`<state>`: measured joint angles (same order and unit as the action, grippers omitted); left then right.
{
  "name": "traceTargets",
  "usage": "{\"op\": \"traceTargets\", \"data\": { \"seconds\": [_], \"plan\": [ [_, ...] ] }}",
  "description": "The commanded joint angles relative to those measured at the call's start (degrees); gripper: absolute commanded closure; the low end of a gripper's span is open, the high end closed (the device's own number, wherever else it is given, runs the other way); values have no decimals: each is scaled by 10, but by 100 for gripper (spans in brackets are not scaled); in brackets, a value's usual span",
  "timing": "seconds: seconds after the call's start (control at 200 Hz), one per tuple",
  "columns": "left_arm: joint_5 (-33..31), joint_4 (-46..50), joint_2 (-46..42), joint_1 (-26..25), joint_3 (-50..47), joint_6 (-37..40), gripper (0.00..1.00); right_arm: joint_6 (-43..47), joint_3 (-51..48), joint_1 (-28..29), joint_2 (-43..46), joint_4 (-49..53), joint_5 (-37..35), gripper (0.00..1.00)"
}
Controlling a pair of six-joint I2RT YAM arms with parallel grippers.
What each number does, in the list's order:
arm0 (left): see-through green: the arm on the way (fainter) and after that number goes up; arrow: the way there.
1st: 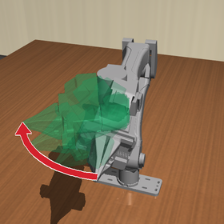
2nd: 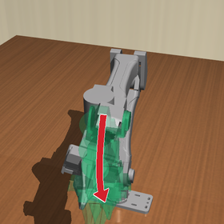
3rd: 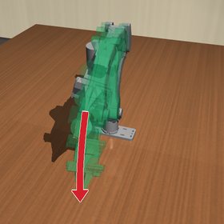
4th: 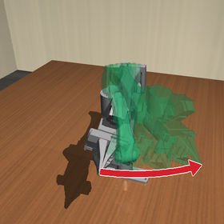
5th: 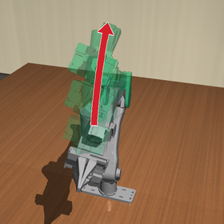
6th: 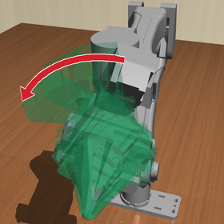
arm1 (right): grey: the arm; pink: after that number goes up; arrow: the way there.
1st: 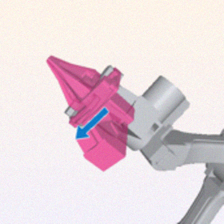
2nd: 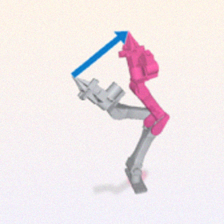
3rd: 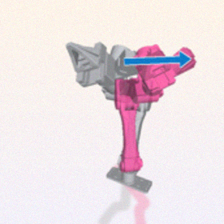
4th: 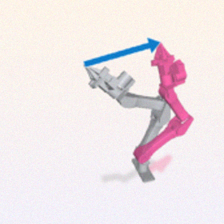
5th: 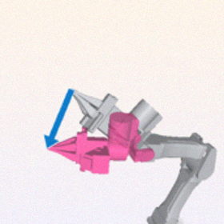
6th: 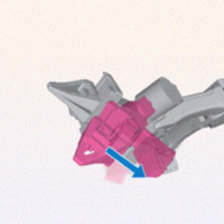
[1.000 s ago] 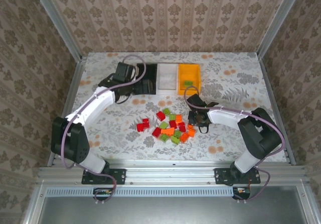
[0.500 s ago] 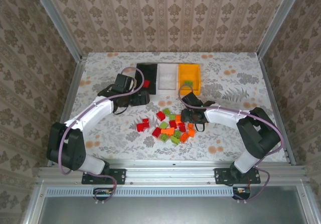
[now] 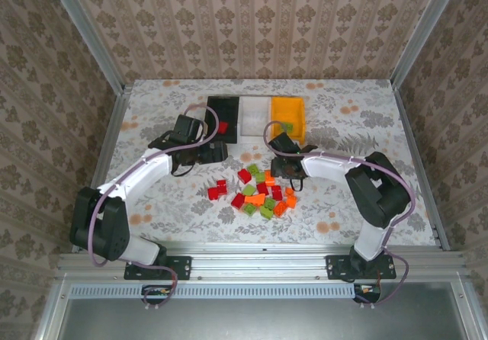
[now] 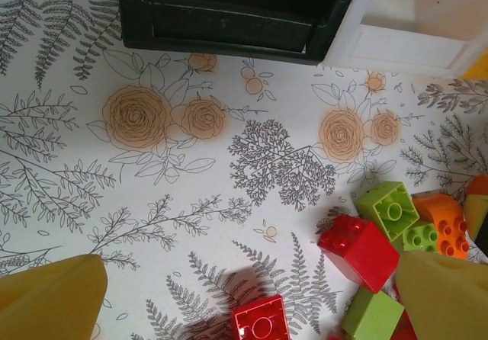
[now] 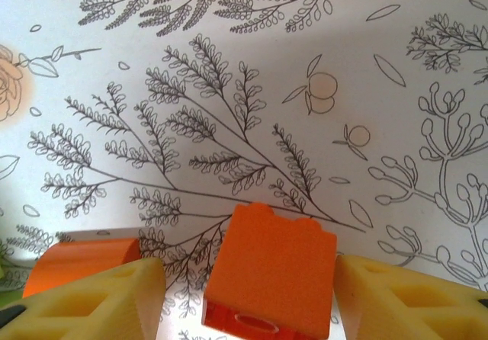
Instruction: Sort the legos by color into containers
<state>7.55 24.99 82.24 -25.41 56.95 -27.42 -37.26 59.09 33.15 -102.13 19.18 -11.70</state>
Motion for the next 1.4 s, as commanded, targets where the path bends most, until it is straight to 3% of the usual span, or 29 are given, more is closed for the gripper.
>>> {"op": "traceTargets", "data": {
  "seconds": [0.0, 0.205, 0.39, 0.51, 0.665, 0.805, 1.0, 1.16, 1.305, 1.395],
  "plan": [
    [7, -4, -9, 2, -2, -3, 0, 5, 3, -5, -36, 3, -26, 44],
    [6, -2, -10, 2, 0, -3, 0, -12, 4, -5, -42, -7, -43, 63],
    [5, -1, -10, 2, -3, -2, 0, -11, -8, -5, -29, -10, -49, 72],
    [9, -7, -9, 2, -5, -5, 0, 4, -8, 0, 25, -5, -58, 74],
    [25, -50, 1, 3, -39, -33, 0, 67, 120, 2, 23, 44, -59, 73],
    [70, -120, 3, 12, -102, -81, 0, 135, 293, -7, -97, 88, -47, 73],
    [76, -97, -15, 0, -130, -71, 0, 184, 524, -16, -253, 201, -51, 72],
    [55, -54, -42, -23, -133, -59, 0, 193, 578, -21, -290, 216, -47, 68],
    [32, -20, -64, -35, -139, -62, 0, 209, 593, -22, -288, 220, -40, 51],
    [9, 1, -70, -49, -144, -75, 1, 208, 578, -20, -258, 207, -27, 48]
  ]
}}
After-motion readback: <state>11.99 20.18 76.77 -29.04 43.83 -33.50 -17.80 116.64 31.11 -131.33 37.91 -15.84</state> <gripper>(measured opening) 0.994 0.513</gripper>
